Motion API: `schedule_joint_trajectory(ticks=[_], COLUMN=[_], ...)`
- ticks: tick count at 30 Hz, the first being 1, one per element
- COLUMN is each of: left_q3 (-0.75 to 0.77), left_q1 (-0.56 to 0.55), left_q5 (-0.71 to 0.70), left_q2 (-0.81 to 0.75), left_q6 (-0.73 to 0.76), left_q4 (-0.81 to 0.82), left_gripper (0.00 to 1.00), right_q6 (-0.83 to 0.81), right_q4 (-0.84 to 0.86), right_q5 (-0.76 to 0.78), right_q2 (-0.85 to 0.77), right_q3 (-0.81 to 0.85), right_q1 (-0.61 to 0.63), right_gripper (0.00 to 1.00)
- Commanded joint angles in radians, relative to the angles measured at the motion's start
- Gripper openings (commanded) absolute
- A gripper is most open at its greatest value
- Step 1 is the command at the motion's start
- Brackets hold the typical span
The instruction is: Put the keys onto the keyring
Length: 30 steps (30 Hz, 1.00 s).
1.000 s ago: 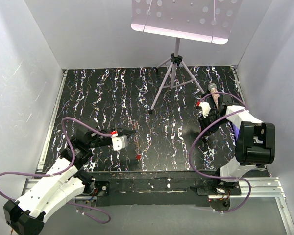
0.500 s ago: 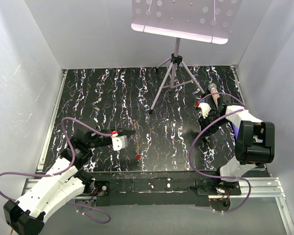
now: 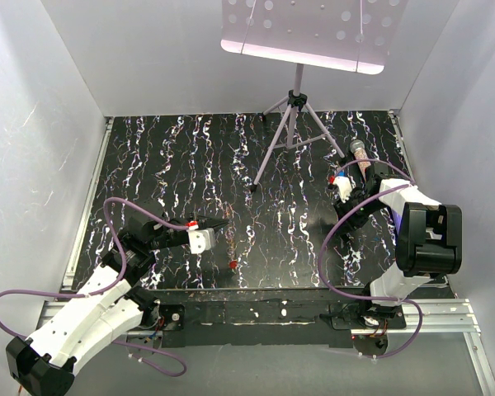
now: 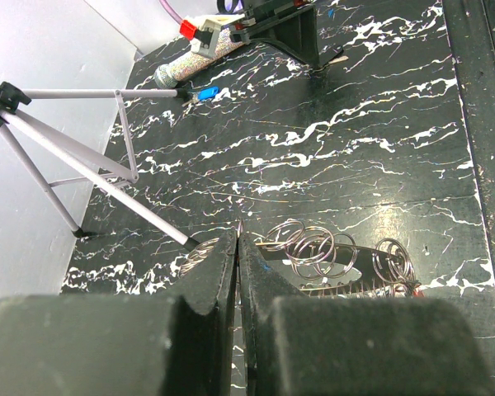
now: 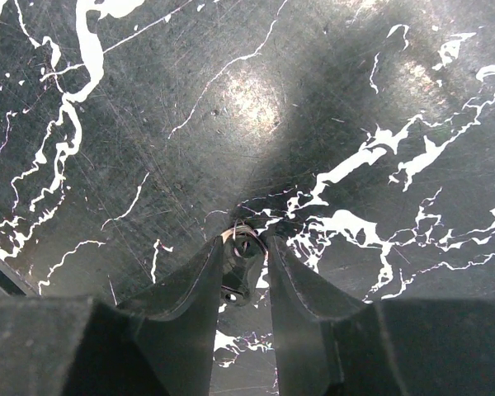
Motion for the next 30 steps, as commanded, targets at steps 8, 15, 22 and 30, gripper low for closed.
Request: schedule_joint_trajectory(ticks=[8, 15, 22, 30], left_q3=[0.021, 0.021, 0.021, 0.019], left_q1=[0.0, 0.0, 0.0, 0.001], left_q5=[0.012, 0.012, 0.012, 0.012], left_q2=[-0.007, -0.007, -0.005, -0.004], left_q6=[-0.002, -0.002, -0.002, -0.002], left_q4=[0.028, 0.028, 0.028, 0.028], left_gripper=[0.0, 0.0, 0.0, 0.0], right_q6=[-0.027, -0.025, -0.025, -0.022], right_q4=[-0.008, -0.008, -0.013, -0.022], right_q5=[-0.01, -0.016, -0.021, -0.022], right_q2=[0.021, 0.022, 0.024, 0.021], right_q3=[-0.005, 0.0, 0.001, 0.007], right_q1=[0.005, 0.005, 0.005, 0.006], right_gripper=[0.3, 0.27, 0.23, 0.18])
